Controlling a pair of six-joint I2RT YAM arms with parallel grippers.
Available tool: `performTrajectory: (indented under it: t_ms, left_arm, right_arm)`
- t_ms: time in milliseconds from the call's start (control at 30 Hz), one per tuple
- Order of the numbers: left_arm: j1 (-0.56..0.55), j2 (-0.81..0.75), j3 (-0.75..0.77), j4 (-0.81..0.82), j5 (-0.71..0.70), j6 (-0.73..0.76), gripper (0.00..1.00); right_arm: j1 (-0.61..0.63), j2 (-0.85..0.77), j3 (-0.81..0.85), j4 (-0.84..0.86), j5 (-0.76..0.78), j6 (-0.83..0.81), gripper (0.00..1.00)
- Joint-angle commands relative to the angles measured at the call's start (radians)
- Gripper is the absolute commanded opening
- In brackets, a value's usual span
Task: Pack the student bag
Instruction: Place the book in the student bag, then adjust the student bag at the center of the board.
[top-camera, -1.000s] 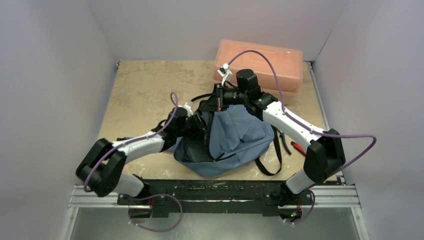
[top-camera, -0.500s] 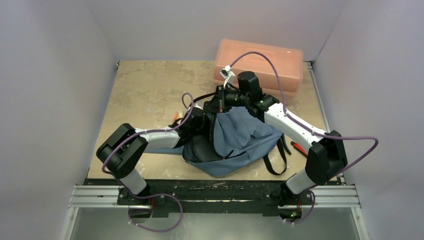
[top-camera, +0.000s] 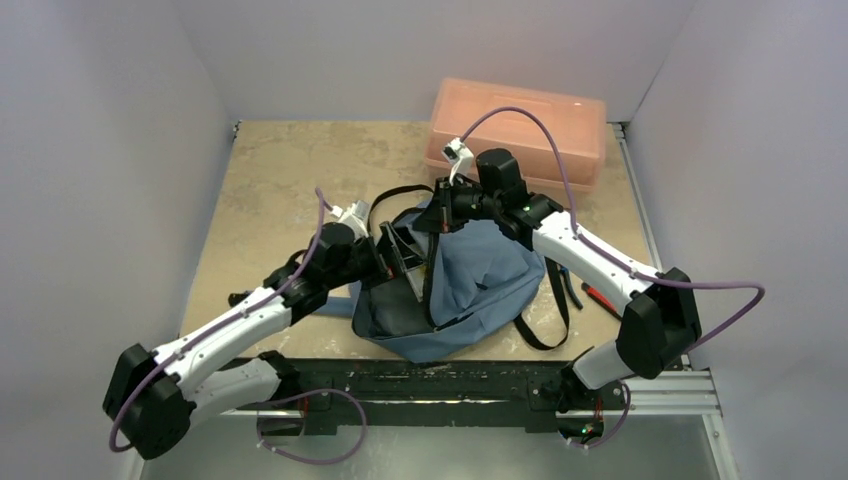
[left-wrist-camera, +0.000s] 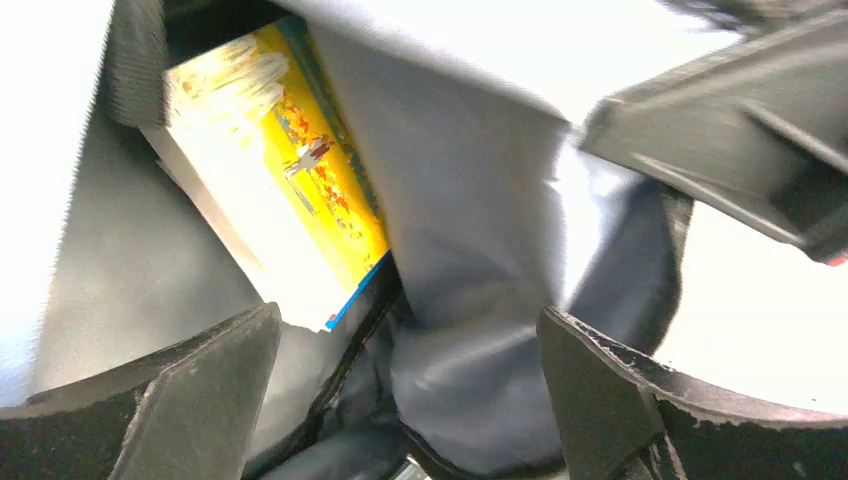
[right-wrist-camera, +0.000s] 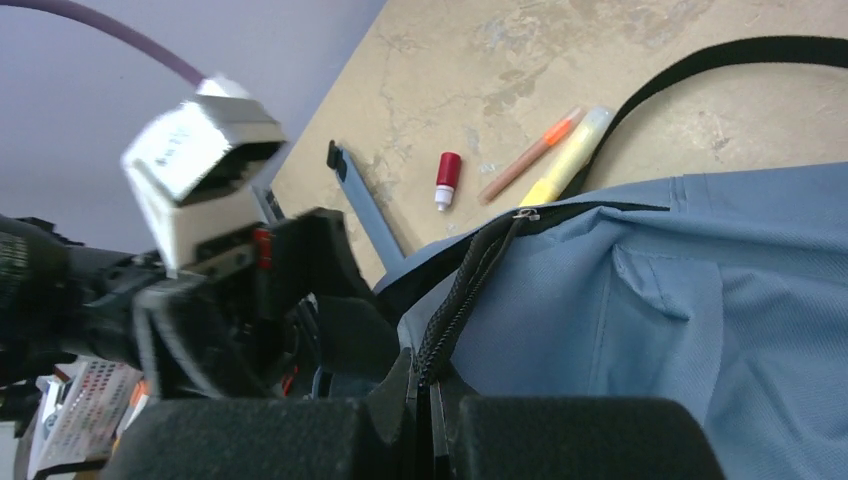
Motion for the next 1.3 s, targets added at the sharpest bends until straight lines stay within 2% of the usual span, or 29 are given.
performTrajectory:
  t_ms: [0,100,133,200,267,300,400,567,633,700,767,867,900,967,1067,1133,1267]
  left_arm:
    - [0.017,-0.094,-0.017,-0.085,-0.033,0.155,0.94]
    - [0.009,-0.180,-0.070,-0.036,-0.013,0.188,0.85]
    - [0.009,-0.208,-0.093,-0.003,0.001,0.205,0.84]
    - [0.008,-0.261,-0.119,0.016,0.004,0.240,0.83]
    - [0.009,-0.312,-0.139,0.033,0.010,0.270,0.83]
    - [0.009,-0.338,-0.148,0.041,0.011,0.275,0.83]
    - [0.009,-0.417,-0.166,0.006,-0.034,0.282,0.81]
    - [0.009,-0.553,-0.164,-0.238,-0.273,0.229,0.80]
    - [0.009,-0.584,-0.148,-0.359,-0.361,0.182,0.80]
    - [0.010,-0.612,-0.149,-0.380,-0.376,0.181,0.80]
    - [0.010,-0.645,-0.170,-0.315,-0.317,0.219,0.80]
    - [0.010,-0.650,-0.194,-0.128,-0.140,0.266,0.79]
    - [0.009,-0.636,-0.186,-0.084,-0.084,0.276,0.79]
    - [0.009,-0.581,-0.149,-0.041,0.006,0.289,0.80]
    - [0.007,-0.475,-0.061,-0.162,0.029,0.290,0.85]
    - [0.007,-0.432,-0.049,-0.219,0.019,0.276,0.84]
    - [0.006,-0.438,-0.084,-0.231,-0.011,0.249,0.67]
  right_arm:
    - [-0.008,-0.010,-0.006,-0.002,0.026,-0.038,0.04]
    - [-0.008,-0.002,-0.006,-0.008,0.033,-0.040,0.21]
    - [-0.007,0.001,-0.007,-0.009,0.036,-0.039,0.31]
    - [-0.005,0.007,-0.009,-0.015,0.030,-0.048,0.57]
    - [0.002,0.019,0.004,-0.066,0.035,-0.084,0.75]
    - [0.007,0.023,0.015,-0.123,0.076,-0.108,0.82]
    - [0.014,-0.013,-0.014,-0.181,0.178,-0.139,0.90]
    - [0.013,-0.175,-0.162,-0.242,0.361,-0.125,0.93]
    - [0.014,-0.241,-0.227,-0.254,0.390,-0.101,0.94]
    - [0.016,-0.315,-0.294,-0.260,0.384,-0.071,0.95]
    - [0.017,-0.387,-0.364,-0.250,0.347,-0.045,0.93]
    - [0.039,-0.450,-0.466,-0.193,0.250,-0.014,0.71]
    - [0.063,-0.462,-0.487,-0.171,0.235,0.005,0.69]
    - [0.137,-0.476,-0.503,-0.143,0.237,0.021,0.73]
    - [0.246,-0.470,-0.506,-0.119,0.257,0.022,0.88]
    - [0.267,-0.417,-0.504,-0.129,0.276,0.030,0.85]
    - [0.312,-0.361,-0.536,-0.098,0.261,0.074,0.76]
